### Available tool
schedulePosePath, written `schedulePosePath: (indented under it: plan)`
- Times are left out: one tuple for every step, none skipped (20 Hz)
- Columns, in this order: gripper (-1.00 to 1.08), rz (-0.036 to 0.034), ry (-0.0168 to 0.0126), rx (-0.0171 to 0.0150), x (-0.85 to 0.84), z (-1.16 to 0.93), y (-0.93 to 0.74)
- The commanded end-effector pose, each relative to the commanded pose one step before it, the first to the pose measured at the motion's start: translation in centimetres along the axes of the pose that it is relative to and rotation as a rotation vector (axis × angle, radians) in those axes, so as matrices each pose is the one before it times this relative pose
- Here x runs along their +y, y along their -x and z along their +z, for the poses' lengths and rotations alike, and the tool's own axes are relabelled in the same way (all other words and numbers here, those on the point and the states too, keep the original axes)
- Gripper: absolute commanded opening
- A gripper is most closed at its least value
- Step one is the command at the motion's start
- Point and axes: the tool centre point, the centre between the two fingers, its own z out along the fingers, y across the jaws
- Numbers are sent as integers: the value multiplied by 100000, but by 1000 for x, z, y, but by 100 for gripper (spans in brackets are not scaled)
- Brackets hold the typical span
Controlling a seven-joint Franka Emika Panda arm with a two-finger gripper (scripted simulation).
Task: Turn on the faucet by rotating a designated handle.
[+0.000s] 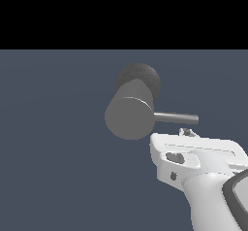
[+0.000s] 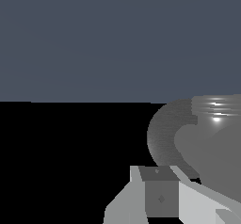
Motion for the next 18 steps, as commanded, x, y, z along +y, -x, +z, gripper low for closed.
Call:
schedulePosePath:
  plan:
    - [-100, 18, -109, 251, -23, -46, -94]
    - [-100, 0, 0, 0, 0, 0, 0]
    - [-100, -6, 23, -65, 0, 15, 22]
    - [-100, 0, 0, 0, -33, -4, 348]
    - [-100, 0, 0, 0, -33, -3, 347]
    - [-100, 0, 0, 0, -33, -3, 345]
    - [-100, 0, 0, 0, -32, -3, 343]
    - [-100, 0, 0, 0, -32, -3, 342]
    - [-100, 0, 0, 0, -32, -3, 340]
    - [-100, -9, 17, 66, -23, 6, 308]
    - [-100, 0, 0, 0, -32, -2, 337]
    - [-100, 0, 0, 0, -32, -2, 335]
    - [-100, 0, 0, 0, -32, -2, 333]
    - [-100, 0, 0, 0, -32, -2, 332]
    - [-100, 0, 0, 0, -31, -1, 330]
    - [-100, 0, 0, 0, -31, -1, 329]
    - [-100, 0, 0, 0, -31, -1, 327]
    - [-100, 0, 0, 0, -31, 0, 325]
